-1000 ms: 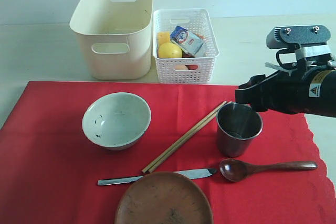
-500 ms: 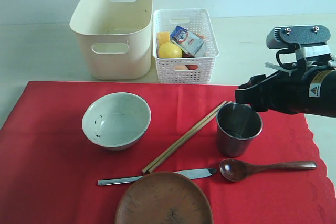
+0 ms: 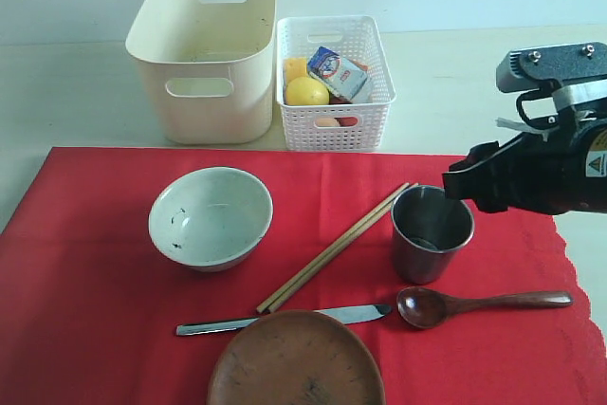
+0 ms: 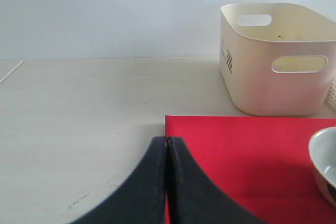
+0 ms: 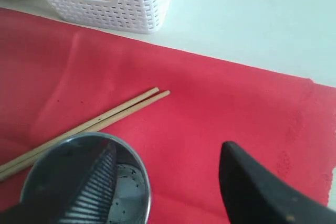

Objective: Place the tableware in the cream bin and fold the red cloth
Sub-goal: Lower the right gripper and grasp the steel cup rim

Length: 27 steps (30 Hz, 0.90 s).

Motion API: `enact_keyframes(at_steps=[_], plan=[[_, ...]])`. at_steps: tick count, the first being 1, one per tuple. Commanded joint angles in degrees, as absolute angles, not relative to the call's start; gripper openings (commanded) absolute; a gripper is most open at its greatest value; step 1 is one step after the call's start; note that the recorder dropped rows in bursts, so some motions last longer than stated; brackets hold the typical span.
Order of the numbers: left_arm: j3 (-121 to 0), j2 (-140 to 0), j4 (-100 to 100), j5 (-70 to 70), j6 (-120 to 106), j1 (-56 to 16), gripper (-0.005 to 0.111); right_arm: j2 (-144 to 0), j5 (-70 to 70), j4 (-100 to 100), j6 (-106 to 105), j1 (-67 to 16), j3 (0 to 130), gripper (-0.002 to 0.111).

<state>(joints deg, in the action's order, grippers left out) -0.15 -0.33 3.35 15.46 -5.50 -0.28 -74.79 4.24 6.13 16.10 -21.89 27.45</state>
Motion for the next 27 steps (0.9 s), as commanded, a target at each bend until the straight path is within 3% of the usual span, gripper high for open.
enact_keyframes(at_steps=[1,10,18,27], plan=[[0.00,0.00,3.19,15.15,-5.58,-0.59,0.000,-74.59,5.22,6.47,15.52,-22.02,27.32,0.056],[0.00,0.00,3.19,15.15,-5.58,-0.59,0.000,-80.70,3.71,6.20,15.52,-22.02,27.32,0.056],[0.00,0.00,3.19,15.15,-5.58,-0.59,0.000,-82.81,2.56,6.20,15.52,-22.02,27.32,0.044],[0.00,0.00,3.19,15.15,-5.58,-0.59,0.000,-85.69,-1.38,6.20,15.52,-22.02,27.32,0.005]])
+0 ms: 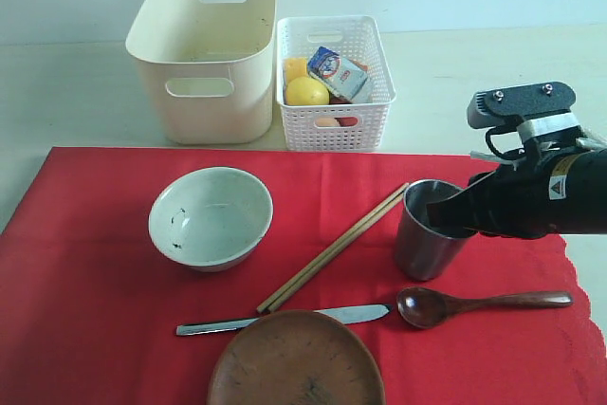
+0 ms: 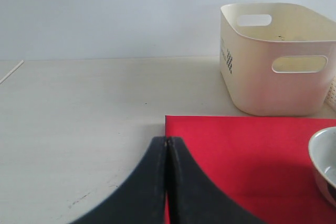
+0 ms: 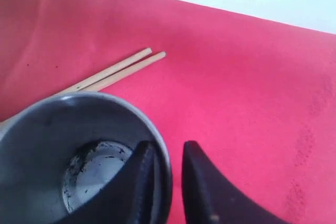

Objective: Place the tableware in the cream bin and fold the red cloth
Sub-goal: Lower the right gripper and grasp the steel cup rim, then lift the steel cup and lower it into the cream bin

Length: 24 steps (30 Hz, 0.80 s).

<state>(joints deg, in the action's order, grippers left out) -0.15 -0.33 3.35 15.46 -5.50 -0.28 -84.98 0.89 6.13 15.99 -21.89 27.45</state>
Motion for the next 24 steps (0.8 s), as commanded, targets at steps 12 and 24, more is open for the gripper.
enact_keyframes(at_steps=[12,24], plan=[[0.00,0.00,3.19,15.15,-5.58,-0.59,0.000,-78.50,-0.72,6.20,15.66,-22.02,27.32,0.000],[0.00,0.00,3.19,15.15,-5.58,-0.59,0.000,-69.73,-5.00,5.89,17.91,-22.02,27.32,0.000]])
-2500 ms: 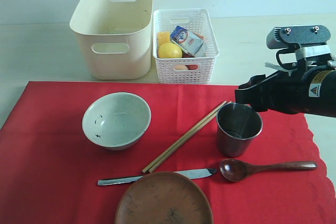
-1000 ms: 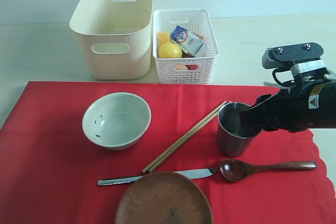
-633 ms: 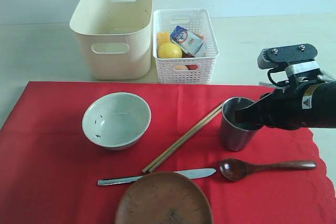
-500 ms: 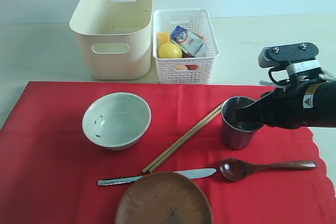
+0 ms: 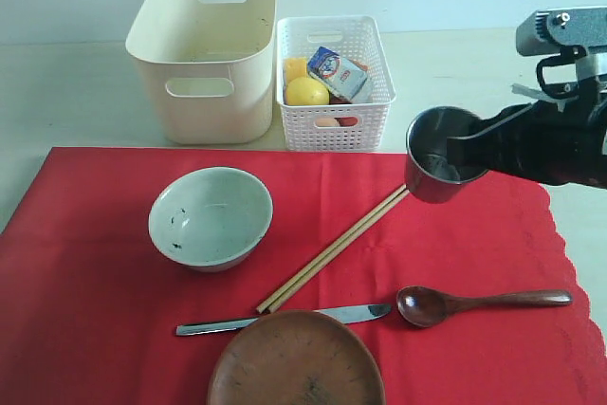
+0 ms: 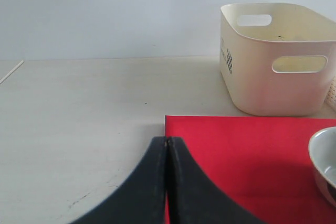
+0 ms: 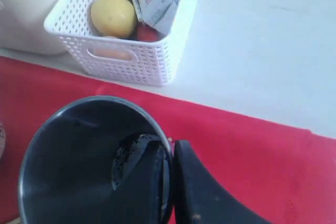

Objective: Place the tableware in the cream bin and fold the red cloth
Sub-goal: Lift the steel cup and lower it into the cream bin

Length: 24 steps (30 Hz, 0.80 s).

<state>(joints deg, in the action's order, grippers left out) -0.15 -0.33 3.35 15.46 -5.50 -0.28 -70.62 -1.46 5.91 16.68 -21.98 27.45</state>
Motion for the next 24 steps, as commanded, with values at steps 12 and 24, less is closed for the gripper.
enact_keyframes(at_steps=[12,24], plan=[[0.00,0.00,3.19,15.15,-5.58,-0.59,0.000,-70.13,-17.66,6.26,21.21,-22.02,27.32,0.000],[0.00,0.00,3.19,15.15,-5.58,-0.59,0.000,-71.40,-28.55,7.58,23.11,-22.02,27.32,0.000]])
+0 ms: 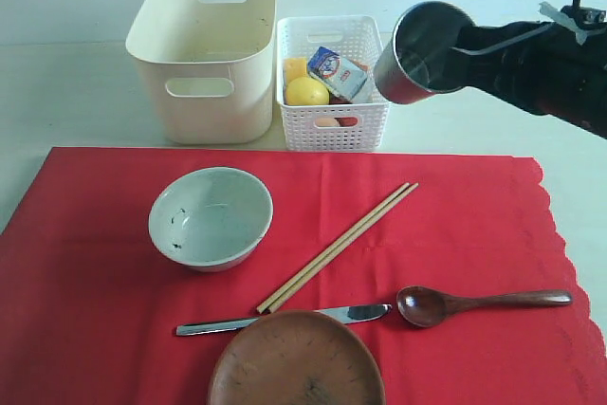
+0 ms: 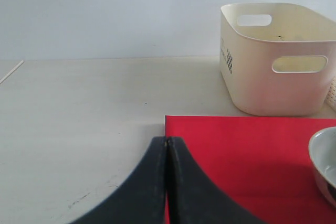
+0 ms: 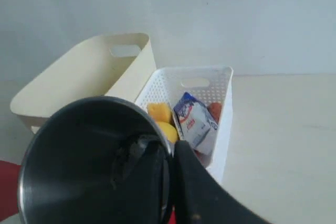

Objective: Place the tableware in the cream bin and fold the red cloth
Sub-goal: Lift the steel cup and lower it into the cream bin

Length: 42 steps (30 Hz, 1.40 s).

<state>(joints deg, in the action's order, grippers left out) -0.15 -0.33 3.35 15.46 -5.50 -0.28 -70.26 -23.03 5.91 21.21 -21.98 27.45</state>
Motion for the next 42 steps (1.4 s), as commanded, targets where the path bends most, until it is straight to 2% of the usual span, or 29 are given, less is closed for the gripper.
enact_keyframes(at_steps=[1,8,19,28,35,42], plan=[[0.00,0.00,3.19,15.15,-5.58,-0.59,0.000,-72.16,-29.97,9.84,24.45,-22.02,27.32,0.000],[0.00,0.00,3.19,15.15,-5.58,-0.59,0.000,-81.96,-43.53,21.66,32.15,-22.02,30.10,0.000],[0.00,0.00,3.19,15.15,-5.58,-0.59,0.000,-102.52,-43.89,35.76,47.93,-22.02,54.94,0.000],[0.00,0.00,3.19,15.15,-5.58,-0.59,0.000,-118.38,-40.52,35.96,49.71,-25.07,73.85,0.001],[0.00,0.00,3.19,15.15,-5.58,-0.59,0.000,-124.27,-18.74,35.96,49.52,-30.03,84.64,0.027],[0.00,0.00,3.19,15.15,-5.58,-0.59,0.000,-124.71,-18.92,35.96,49.06,-30.17,85.13,0.057]])
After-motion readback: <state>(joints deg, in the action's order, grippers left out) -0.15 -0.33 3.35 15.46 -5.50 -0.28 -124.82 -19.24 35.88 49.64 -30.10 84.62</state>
